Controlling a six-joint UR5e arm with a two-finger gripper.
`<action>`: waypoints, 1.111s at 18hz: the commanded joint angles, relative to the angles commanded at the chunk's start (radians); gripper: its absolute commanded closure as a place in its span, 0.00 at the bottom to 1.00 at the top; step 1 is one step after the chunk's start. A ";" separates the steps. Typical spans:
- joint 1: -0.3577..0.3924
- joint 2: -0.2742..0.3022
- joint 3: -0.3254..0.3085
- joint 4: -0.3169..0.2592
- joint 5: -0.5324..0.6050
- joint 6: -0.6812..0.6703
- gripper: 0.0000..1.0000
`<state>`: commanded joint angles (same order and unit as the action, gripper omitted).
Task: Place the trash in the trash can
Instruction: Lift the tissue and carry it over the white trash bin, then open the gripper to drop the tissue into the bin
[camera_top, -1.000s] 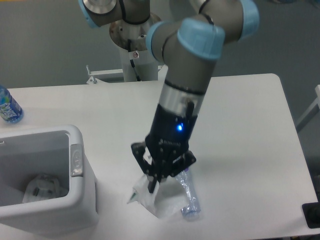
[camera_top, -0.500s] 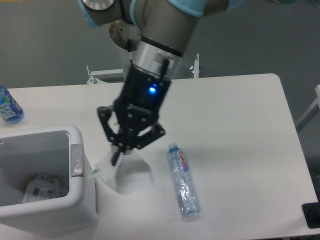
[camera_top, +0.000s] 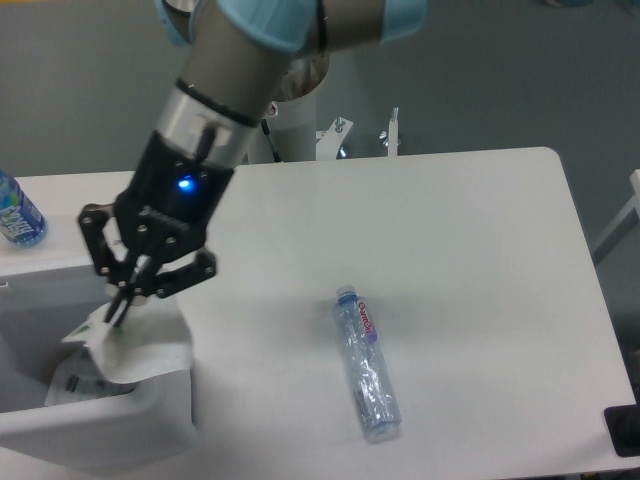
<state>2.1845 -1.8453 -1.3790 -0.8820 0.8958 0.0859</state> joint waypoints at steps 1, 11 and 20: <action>-0.008 -0.003 -0.003 0.000 0.000 0.000 1.00; -0.043 -0.051 -0.020 0.024 0.008 0.020 0.50; 0.027 -0.029 0.020 0.058 0.009 0.029 0.00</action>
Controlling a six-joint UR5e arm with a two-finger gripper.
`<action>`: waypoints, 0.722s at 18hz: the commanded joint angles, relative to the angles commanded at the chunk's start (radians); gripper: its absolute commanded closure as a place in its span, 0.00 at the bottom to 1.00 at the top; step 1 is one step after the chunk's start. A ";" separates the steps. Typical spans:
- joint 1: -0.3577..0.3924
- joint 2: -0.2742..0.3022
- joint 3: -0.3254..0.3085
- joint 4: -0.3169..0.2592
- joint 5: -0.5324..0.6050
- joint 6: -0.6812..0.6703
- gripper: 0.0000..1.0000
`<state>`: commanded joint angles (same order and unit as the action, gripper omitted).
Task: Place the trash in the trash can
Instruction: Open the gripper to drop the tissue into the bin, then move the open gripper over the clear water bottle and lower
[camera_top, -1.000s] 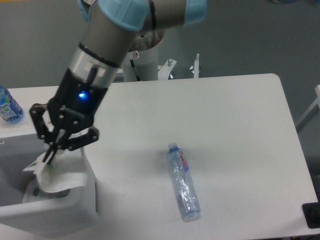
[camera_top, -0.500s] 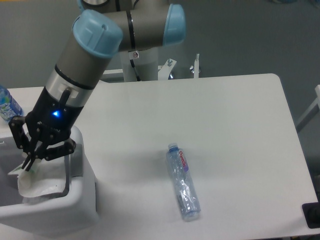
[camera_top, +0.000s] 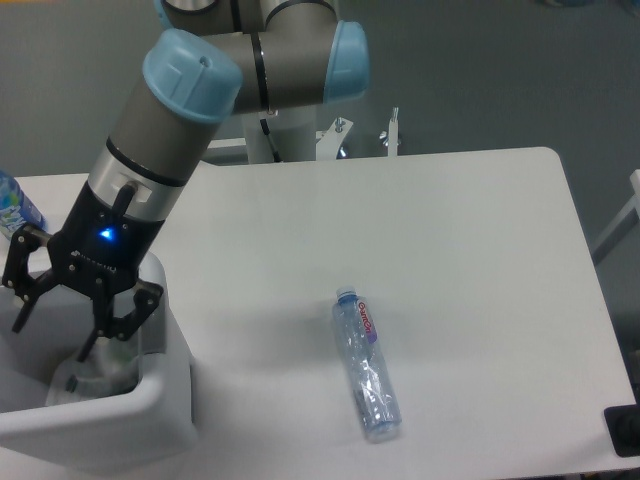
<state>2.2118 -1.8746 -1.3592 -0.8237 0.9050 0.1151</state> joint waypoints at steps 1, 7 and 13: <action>0.020 0.000 0.009 -0.002 0.003 -0.015 0.00; 0.163 0.003 0.060 0.000 0.056 -0.130 0.00; 0.201 -0.018 0.072 -0.002 0.251 -0.104 0.00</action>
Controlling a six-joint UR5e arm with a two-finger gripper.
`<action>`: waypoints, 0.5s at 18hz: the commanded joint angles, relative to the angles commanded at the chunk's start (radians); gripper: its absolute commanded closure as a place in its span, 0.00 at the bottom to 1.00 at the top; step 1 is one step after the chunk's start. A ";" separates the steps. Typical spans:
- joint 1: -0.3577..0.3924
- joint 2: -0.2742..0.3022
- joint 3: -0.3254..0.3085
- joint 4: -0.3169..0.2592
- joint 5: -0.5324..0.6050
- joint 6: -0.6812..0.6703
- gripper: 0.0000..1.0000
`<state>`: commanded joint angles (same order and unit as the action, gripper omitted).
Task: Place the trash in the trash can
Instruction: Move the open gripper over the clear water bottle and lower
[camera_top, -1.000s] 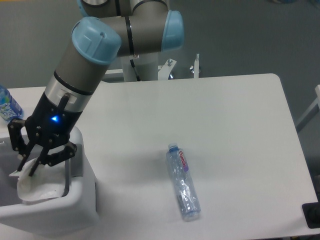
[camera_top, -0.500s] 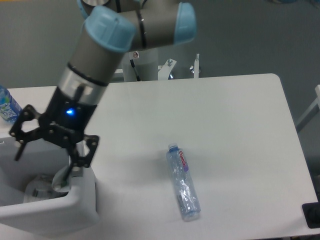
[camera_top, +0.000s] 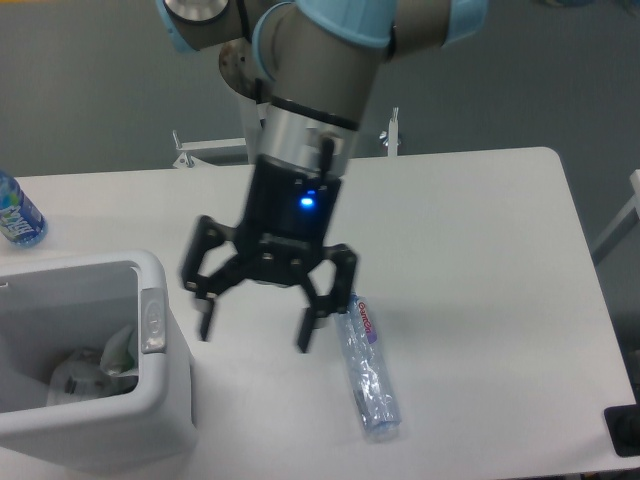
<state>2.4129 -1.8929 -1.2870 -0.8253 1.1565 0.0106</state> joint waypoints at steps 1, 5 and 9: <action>0.009 -0.006 0.000 0.000 0.012 0.008 0.00; 0.020 -0.017 -0.012 -0.006 0.092 0.066 0.00; 0.020 -0.054 -0.044 -0.012 0.178 0.230 0.00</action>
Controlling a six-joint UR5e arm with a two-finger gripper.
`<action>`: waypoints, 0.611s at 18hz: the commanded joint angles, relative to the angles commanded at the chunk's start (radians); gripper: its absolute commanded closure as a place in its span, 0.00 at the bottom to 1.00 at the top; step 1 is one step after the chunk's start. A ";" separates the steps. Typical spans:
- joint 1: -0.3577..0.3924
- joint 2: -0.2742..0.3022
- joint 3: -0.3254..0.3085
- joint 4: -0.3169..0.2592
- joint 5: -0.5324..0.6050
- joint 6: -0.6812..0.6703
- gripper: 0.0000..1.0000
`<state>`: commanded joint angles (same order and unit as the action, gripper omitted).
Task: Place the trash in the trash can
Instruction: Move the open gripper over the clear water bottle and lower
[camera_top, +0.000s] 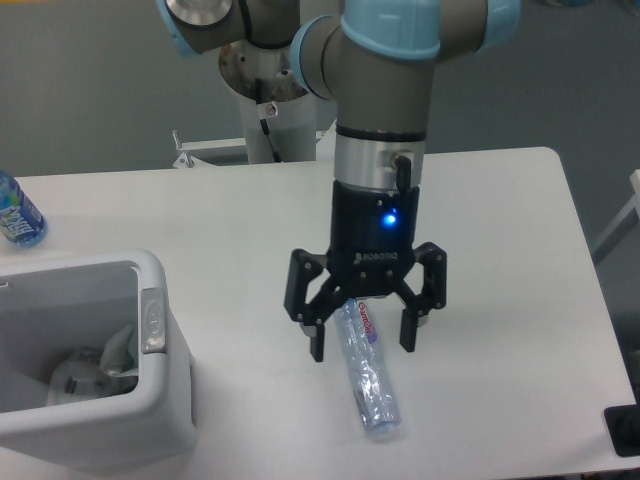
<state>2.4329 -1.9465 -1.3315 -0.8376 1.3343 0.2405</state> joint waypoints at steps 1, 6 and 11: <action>0.000 -0.018 0.003 0.000 0.028 0.025 0.00; 0.002 -0.098 0.025 0.003 0.072 0.069 0.00; 0.008 -0.179 0.012 0.003 0.075 0.071 0.00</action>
<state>2.4406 -2.1259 -1.3192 -0.8345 1.4097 0.3115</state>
